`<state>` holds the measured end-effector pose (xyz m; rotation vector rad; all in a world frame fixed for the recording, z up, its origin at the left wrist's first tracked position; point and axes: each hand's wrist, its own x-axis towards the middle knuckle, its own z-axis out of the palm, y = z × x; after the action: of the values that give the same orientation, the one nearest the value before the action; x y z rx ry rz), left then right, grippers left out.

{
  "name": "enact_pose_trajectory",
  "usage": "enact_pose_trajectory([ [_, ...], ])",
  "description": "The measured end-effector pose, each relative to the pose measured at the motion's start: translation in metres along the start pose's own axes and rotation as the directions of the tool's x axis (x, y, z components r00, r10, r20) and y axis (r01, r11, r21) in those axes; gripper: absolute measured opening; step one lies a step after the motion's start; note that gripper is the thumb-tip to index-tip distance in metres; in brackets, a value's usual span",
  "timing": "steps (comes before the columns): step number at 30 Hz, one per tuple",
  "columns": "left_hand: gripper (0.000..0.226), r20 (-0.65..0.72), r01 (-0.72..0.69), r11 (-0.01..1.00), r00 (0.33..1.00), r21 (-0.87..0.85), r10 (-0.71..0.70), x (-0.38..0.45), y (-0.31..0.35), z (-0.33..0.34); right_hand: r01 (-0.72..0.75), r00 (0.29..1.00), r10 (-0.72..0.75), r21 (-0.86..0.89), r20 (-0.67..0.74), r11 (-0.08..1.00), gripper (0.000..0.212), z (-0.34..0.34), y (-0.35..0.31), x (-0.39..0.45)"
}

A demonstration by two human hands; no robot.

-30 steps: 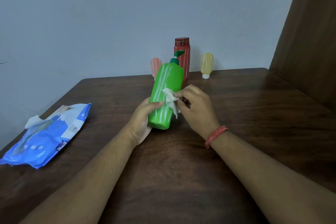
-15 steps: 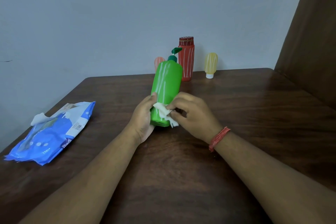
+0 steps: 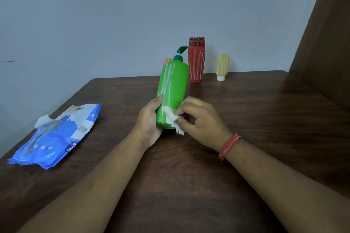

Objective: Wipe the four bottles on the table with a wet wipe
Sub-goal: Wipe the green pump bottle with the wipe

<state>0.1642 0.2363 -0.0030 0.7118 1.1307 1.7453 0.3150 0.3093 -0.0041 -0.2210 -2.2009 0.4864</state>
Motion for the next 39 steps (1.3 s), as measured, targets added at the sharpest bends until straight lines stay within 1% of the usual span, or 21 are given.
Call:
enact_pose_trajectory([
  [2, 0.047, -0.015, 0.01, 1.0, 1.0, -0.015, -0.01, 0.0, 0.001, -0.001, 0.05, 0.997, -0.05, -0.005, 0.061, 0.999, 0.008, 0.001, -0.002, -0.001],
  [6, 0.048, -0.038, -0.004, 1.0, 0.999, -0.022, 0.003, 0.003, 0.0, -0.001, -0.046, 0.998, 0.043, -0.054, -0.051, 0.998, 0.007, -0.002, 0.003, 0.002],
  [10, 0.046, -0.023, -0.029, 0.999, 0.999, 0.043, 0.03, 0.002, -0.002, -0.001, 0.093, 0.993, -0.089, -0.047, 0.077, 0.995, 0.009, 0.001, -0.005, -0.001],
  [11, 0.046, -0.016, -0.04, 0.997, 0.999, 0.06, 0.041, 0.002, -0.002, -0.001, 0.096, 0.993, -0.091, -0.073, 0.071, 0.993, 0.008, 0.002, -0.005, 0.0],
  [14, 0.04, -0.003, -0.073, 0.993, 0.997, 0.095, 0.073, 0.002, -0.004, 0.002, -0.026, 0.997, 0.018, -0.115, -0.072, 0.993, 0.007, -0.001, 0.001, 0.004],
  [15, 0.037, 0.012, -0.085, 0.99, 0.996, 0.112, 0.084, 0.002, -0.005, 0.002, -0.015, 0.998, 0.008, -0.102, -0.064, 0.995, 0.008, -0.002, 0.001, 0.004],
  [18, 0.028, 0.066, -0.103, 0.979, 0.993, 0.175, 0.093, 0.0, -0.005, 0.004, 0.13, 0.986, -0.118, -0.102, 0.114, 0.986, 0.01, -0.002, -0.006, -0.001],
  [19, 0.026, 0.073, -0.109, 0.975, 0.993, 0.192, 0.096, 0.0, -0.005, 0.005, 0.133, 0.987, -0.119, -0.13, 0.109, 0.983, 0.008, -0.001, -0.006, 0.001],
  [22, 0.023, 0.072, -0.132, 0.967, 0.99, 0.218, 0.119, -0.001, -0.006, 0.006, 0.003, 0.997, -0.016, -0.169, -0.08, 0.986, 0.005, -0.004, 0.0, 0.005],
  [23, 0.022, 0.079, -0.137, 0.965, 0.989, 0.225, 0.122, -0.001, -0.007, 0.006, 0.009, 0.997, -0.022, -0.164, -0.075, 0.986, 0.005, -0.004, -0.001, 0.004],
  [26, 0.021, 0.105, -0.137, 0.96, 0.988, 0.245, 0.114, -0.002, -0.007, 0.006, 0.121, 0.991, -0.109, -0.19, 0.075, 0.974, 0.003, -0.005, -0.005, 0.001],
  [27, 0.02, 0.104, -0.139, 0.96, 0.988, 0.243, 0.117, -0.002, -0.008, 0.006, 0.113, 0.993, -0.105, -0.219, 0.048, 0.969, 0.002, -0.007, -0.002, 0.003],
  [29, 0.019, 0.096, -0.143, 0.96, 0.988, 0.239, 0.123, -0.002, -0.008, 0.006, 0.02, 0.993, -0.048, -0.239, -0.109, 0.971, 0.002, -0.01, 0.006, 0.007],
  [30, 0.02, 0.103, -0.142, 0.958, 0.987, 0.248, 0.12, -0.002, -0.009, 0.006, -0.006, 0.988, -0.029, -0.23, -0.151, 0.973, 0.001, -0.011, 0.009, 0.008],
  [31, 0.019, 0.111, -0.144, 0.955, 0.987, 0.258, 0.119, -0.002, -0.009, 0.007, 0.006, 0.989, -0.038, -0.221, -0.14, 0.975, 0.002, -0.01, 0.009, 0.007],
  [33, 0.016, 0.115, -0.142, 0.952, 0.987, 0.27, 0.115, -0.003, -0.008, 0.006, 0.093, 0.994, -0.102, -0.214, -0.031, 0.972, 0.002, -0.008, 0.007, 0.003],
  [34, 0.015, 0.118, -0.141, 0.952, 0.987, 0.272, 0.112, -0.003, -0.008, 0.006, 0.112, 0.993, -0.119, -0.227, -0.015, 0.967, 0.002, -0.009, 0.007, 0.003],
  [35, 0.014, 0.118, -0.141, 0.949, 0.987, 0.281, 0.112, -0.003, -0.009, 0.006, 0.095, 0.992, -0.112, -0.25, -0.055, 0.963, 0.002, -0.01, 0.01, 0.004],
  [37, 0.018, 0.126, -0.141, 0.943, 0.986, 0.301, 0.107, -0.004, -0.01, 0.006, -0.009, 0.973, -0.054, -0.275, -0.223, 0.961, 0.003, -0.014, 0.017, 0.009],
  [38, 0.021, 0.132, -0.139, 0.942, 0.986, 0.305, 0.103, -0.004, -0.01, 0.006, -0.046, 0.963, -0.03, -0.275, -0.268, 0.96, 0.003, -0.015, 0.018, 0.01],
  [39, 0.023, 0.135, -0.141, 0.941, 0.985, 0.308, 0.104, -0.005, -0.01, 0.006, -0.046, 0.963, -0.031, -0.276, -0.269, 0.96, 0.002, -0.015, 0.018, 0.009],
])
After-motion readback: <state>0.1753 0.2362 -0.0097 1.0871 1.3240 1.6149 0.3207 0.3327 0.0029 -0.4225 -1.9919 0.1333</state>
